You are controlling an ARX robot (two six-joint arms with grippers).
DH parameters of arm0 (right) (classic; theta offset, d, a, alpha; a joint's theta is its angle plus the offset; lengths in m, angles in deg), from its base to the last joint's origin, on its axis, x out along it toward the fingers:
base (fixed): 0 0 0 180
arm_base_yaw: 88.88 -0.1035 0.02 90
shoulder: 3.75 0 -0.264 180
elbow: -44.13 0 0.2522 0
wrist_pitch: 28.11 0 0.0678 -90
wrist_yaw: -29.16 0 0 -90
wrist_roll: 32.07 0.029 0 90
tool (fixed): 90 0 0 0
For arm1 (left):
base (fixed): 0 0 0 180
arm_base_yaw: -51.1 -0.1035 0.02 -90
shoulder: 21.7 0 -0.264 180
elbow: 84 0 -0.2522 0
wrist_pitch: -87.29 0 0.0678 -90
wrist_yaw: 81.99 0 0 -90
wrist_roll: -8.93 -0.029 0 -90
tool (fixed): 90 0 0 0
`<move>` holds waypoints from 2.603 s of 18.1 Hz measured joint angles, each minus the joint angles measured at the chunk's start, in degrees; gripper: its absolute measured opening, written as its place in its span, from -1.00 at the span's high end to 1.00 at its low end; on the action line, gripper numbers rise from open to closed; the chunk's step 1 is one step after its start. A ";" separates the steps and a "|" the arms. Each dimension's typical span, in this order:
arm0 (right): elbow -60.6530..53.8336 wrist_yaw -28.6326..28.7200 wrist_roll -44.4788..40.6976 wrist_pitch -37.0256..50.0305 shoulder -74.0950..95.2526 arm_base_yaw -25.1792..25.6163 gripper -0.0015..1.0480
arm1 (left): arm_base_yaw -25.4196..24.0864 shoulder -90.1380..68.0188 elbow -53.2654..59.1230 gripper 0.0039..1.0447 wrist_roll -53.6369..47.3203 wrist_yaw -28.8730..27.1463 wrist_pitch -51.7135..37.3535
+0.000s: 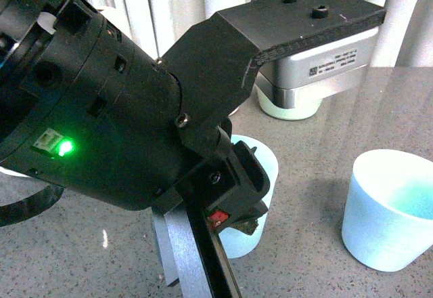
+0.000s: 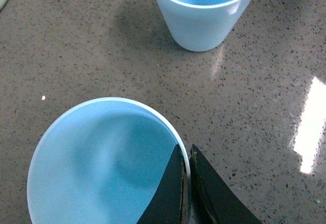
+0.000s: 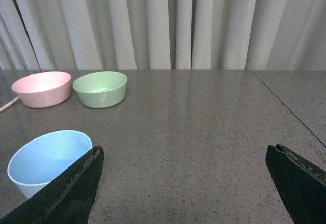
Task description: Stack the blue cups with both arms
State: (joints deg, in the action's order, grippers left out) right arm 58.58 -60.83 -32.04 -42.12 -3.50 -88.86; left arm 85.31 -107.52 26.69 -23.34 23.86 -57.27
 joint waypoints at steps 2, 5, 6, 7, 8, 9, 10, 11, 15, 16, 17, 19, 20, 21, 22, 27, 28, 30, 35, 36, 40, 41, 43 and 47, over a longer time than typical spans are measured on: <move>0.00 0.02 0.00 0.00 0.00 0.00 -0.87 | 0.17 0.39 0.00 0.97 -1.09 -0.22 1.73; 0.00 0.02 0.00 0.00 0.00 0.00 -0.87 | 0.13 0.48 -0.07 0.97 -2.10 -0.22 2.99; 0.00 0.02 0.00 0.00 0.00 0.00 -0.87 | 0.13 0.48 -0.07 0.82 -2.27 -0.20 2.78; 0.00 0.02 0.00 0.00 0.00 0.00 -0.87 | 0.13 0.48 -0.07 0.65 -2.27 -0.17 2.43; 0.00 0.02 0.00 0.00 0.00 0.00 -0.87 | 0.13 0.48 -0.07 0.47 -2.27 -0.17 2.19; 0.00 0.02 0.00 0.00 0.00 0.00 -0.87 | 0.13 0.48 -0.07 0.30 -2.23 -0.17 2.16; 0.00 0.00 0.00 0.00 0.00 0.00 -0.87 | 0.20 0.48 -0.07 0.09 -2.19 -0.15 2.08; 0.00 0.02 0.00 0.00 0.00 0.00 -0.87 | 0.24 0.48 -0.09 -0.09 -2.08 -0.09 1.62; 0.00 0.02 0.00 0.00 0.00 0.00 -0.87 | 1.18 0.72 -0.59 -0.88 0.17 1.75 -0.26; 0.00 0.02 -0.02 0.00 0.00 0.00 -0.87 | 1.40 1.27 -0.61 -0.90 0.92 2.54 -1.03; 0.00 0.02 0.00 0.00 0.00 0.00 -0.87 | 2.16 2.49 -1.31 -0.88 3.74 4.00 -4.63; 0.00 0.02 0.00 0.00 0.00 0.00 -0.87 | 2.36 2.73 -4.92 -0.88 9.20 4.70 -12.26; 0.00 0.02 0.00 0.00 0.00 0.00 -0.87 | 1.42 2.64 -7.61 -0.88 13.09 3.65 -16.13; 0.00 0.02 0.00 0.00 0.00 0.00 -0.87 | -0.35 2.34 -10.36 -0.88 15.93 3.19 -19.65; 0.00 0.02 -0.02 0.00 0.00 0.00 -0.87 | -2.32 1.97 -13.11 -0.88 18.99 1.11 -23.02; 0.00 0.00 0.00 -0.02 0.00 0.00 -0.87 | -10.10 5.79 -6.47 -0.44 29.22 -27.10 -40.44; 0.00 0.00 0.00 0.00 0.00 0.02 -0.87 | -11.54 7.67 -2.73 -0.34 29.68 -30.67 -42.32; 0.00 0.00 0.00 -0.02 0.00 0.00 -0.87 | -13.60 10.16 1.75 -0.20 30.53 -33.68 -44.76; 0.00 0.00 0.00 0.00 0.00 0.00 -0.87 | -17.38 14.97 9.51 0.08 31.28 -34.27 -48.85; 0.00 0.00 0.00 -0.02 0.00 0.00 -0.87 | -17.70 15.56 10.43 0.12 31.41 -34.23 -49.35; 0.00 0.02 0.00 0.00 0.00 0.00 -0.87 | -25.00 30.27 35.56 0.98 32.09 -25.86 -57.20; 0.00 0.02 0.00 0.00 0.00 0.00 -0.87 | -27.17 35.98 42.03 0.98 32.06 -22.64 -57.61; 0.00 0.02 0.00 0.00 0.00 0.00 -0.87 | -29.88 42.64 46.97 0.98 32.09 -20.33 -55.89; 0.00 0.02 0.00 0.00 0.00 0.00 -0.87 | -34.34 49.05 50.21 0.98 32.11 -15.98 -52.85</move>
State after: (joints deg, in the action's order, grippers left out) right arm 58.58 -60.81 -32.04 -42.12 -3.50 -88.86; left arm 50.98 -58.48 76.89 8.77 7.89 -110.12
